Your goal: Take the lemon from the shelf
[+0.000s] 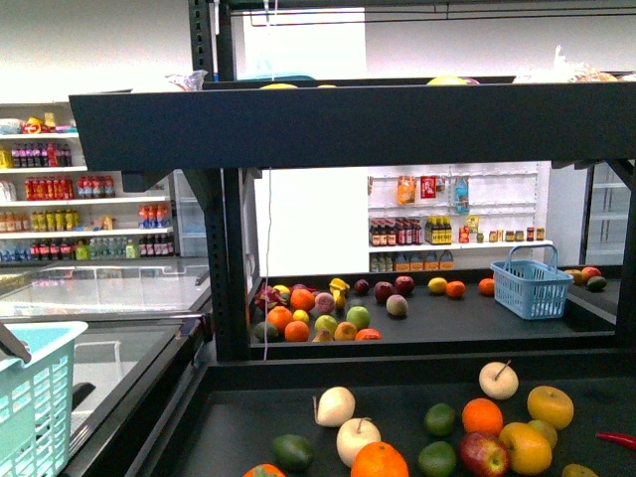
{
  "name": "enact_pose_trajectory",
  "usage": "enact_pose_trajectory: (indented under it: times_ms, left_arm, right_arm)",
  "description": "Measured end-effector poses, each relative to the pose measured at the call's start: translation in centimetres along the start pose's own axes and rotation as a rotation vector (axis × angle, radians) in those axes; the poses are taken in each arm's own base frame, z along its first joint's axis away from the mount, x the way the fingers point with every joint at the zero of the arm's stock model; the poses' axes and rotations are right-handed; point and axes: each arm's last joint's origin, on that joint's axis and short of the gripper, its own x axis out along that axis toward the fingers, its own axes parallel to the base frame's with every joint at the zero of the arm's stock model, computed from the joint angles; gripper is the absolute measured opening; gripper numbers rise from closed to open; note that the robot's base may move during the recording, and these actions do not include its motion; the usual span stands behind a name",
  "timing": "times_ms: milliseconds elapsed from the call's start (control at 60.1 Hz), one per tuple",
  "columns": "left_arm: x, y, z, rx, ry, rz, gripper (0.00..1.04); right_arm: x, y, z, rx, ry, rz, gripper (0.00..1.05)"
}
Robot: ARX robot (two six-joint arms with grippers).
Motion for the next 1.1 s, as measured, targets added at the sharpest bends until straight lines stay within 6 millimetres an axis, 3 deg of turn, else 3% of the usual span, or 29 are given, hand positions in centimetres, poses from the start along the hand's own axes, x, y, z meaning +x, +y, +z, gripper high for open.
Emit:
enact_pose_trajectory:
  times_ms: [117, 233, 683, 866, 1099]
  left_arm:
    - [-0.2, 0.6, -0.2, 0.007, 0.007, 0.030, 0.20]
    - [-1.0, 0.1, -0.7, 0.007, 0.024, 0.045, 0.12]
    - [-5.2, -4.6, -3.4, 0.201, 0.177, -0.067, 0.07]
    - [-6.6, -6.7, -6.2, 0.294, 0.311, -0.149, 0.06]
    - [-6.9, -7.1, -10.5, 0.350, 0.479, -0.207, 0.06]
  right_arm:
    - [0.0, 0.0, 0.0, 0.000, 0.000, 0.000, 0.97]
    - [0.0, 0.0, 0.0, 0.000, 0.000, 0.000, 0.97]
    - [0.0, 0.0, 0.0, 0.000, 0.000, 0.000, 0.97]
    - [0.0, 0.0, 0.0, 0.000, 0.000, 0.000, 0.97]
    - [0.0, 0.0, 0.0, 0.000, 0.000, 0.000, 0.97]
